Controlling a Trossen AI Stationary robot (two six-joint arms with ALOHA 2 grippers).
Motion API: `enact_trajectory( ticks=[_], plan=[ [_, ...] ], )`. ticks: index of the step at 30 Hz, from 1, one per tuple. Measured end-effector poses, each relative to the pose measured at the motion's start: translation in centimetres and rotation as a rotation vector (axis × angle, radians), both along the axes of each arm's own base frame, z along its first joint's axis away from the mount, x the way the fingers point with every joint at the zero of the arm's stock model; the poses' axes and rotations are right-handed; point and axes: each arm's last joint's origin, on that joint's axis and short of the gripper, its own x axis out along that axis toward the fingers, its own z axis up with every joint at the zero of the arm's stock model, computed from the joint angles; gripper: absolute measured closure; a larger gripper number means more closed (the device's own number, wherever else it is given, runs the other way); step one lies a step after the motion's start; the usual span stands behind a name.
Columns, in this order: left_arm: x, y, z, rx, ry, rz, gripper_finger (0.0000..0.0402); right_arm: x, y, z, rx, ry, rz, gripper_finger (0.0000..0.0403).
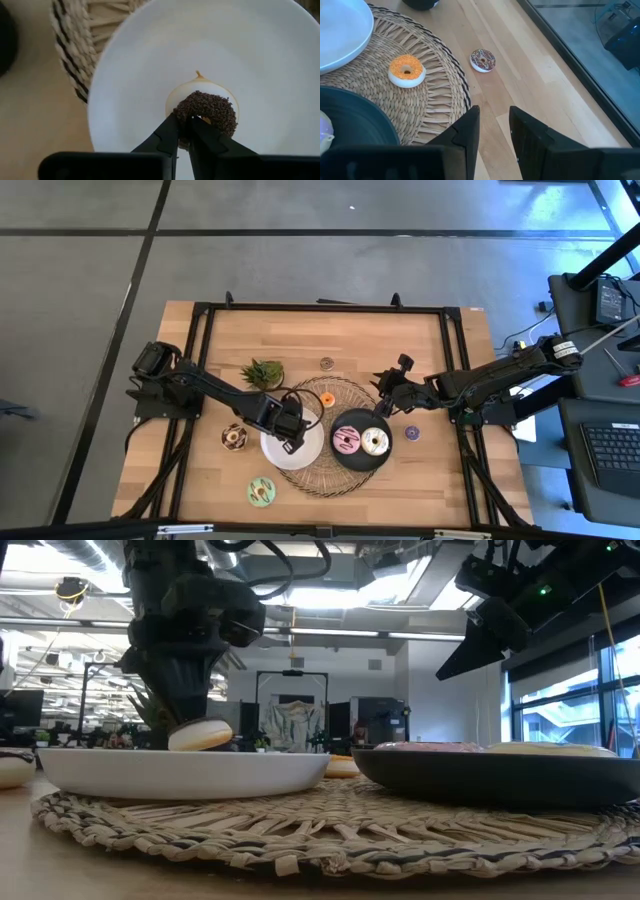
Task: Pick & Place donuts
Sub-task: Put the small dark brown donut on the white plate
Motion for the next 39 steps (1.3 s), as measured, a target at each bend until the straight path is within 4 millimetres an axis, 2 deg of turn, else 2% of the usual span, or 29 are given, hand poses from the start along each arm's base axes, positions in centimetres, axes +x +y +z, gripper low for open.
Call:
enact_trajectory(
  ticks=[8,26,39],
  plan=[
    [-0.36,0.09,-0.8,-0.018,0.008,0.04,0.0375,0.0,0.0,0.0,0.0,0.0,0.0,0.0295],
    [-0.03,0.17,-0.71,0.018,-0.038,0.05,0.0365,0.0,0.0,0.0,-0.002,0.002,0.002,0.0295],
    [-0.03,0.15,-0.71,0.029,-0.029,-0.009,0.0353,0.0,0.0,0.0,0.017,-0.012,-0.014,0.0295]
  ],
)
